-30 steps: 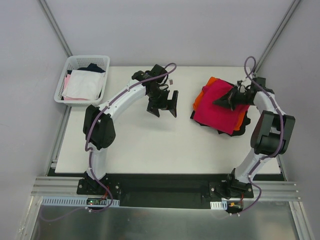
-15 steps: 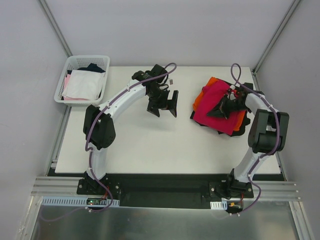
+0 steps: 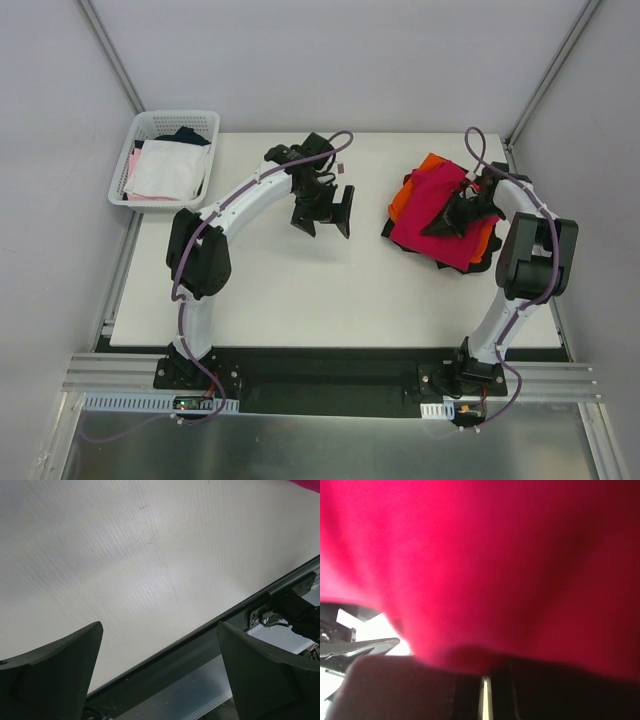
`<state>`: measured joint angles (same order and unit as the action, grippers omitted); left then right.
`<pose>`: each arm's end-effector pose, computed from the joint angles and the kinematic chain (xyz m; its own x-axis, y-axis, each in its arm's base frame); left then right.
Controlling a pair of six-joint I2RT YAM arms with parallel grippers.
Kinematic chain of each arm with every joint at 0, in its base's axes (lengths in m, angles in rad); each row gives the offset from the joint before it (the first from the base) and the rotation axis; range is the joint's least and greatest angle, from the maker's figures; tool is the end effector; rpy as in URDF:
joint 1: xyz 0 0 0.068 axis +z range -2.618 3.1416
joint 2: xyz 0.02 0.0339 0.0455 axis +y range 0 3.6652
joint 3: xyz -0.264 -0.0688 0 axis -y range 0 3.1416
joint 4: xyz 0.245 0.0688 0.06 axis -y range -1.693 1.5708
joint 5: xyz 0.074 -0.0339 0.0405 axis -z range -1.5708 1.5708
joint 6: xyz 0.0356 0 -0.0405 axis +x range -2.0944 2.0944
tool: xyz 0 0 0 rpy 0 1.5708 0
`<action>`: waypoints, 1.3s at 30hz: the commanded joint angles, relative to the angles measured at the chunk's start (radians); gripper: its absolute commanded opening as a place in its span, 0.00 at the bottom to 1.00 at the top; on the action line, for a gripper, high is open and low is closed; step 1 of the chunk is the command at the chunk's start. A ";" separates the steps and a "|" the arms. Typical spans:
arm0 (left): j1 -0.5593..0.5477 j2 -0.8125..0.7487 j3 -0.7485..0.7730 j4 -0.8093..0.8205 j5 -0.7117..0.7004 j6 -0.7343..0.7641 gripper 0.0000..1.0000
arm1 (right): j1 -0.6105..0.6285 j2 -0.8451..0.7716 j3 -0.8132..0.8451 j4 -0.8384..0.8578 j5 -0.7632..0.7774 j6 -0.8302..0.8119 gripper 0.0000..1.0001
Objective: Fold and stack the t-shirts
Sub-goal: Neatly place the folded tshirt to the corner
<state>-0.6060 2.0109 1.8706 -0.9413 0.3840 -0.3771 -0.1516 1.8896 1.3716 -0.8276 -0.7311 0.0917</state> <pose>0.3489 -0.2580 0.2830 -0.9223 0.2238 -0.3151 0.3584 0.8004 -0.4805 0.3671 -0.0320 0.1971 -0.9627 0.2160 -0.1628 0.0534 0.7418 0.6685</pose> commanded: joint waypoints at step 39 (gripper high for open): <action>0.029 -0.012 -0.011 -0.011 0.036 0.024 0.99 | -0.319 0.121 0.259 -0.462 0.590 -0.009 0.01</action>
<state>-0.5808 2.0342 1.8706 -0.9401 0.4183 -0.3622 -0.4007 1.9926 1.5970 -1.2140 -0.2676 0.0669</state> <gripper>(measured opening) 0.993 0.012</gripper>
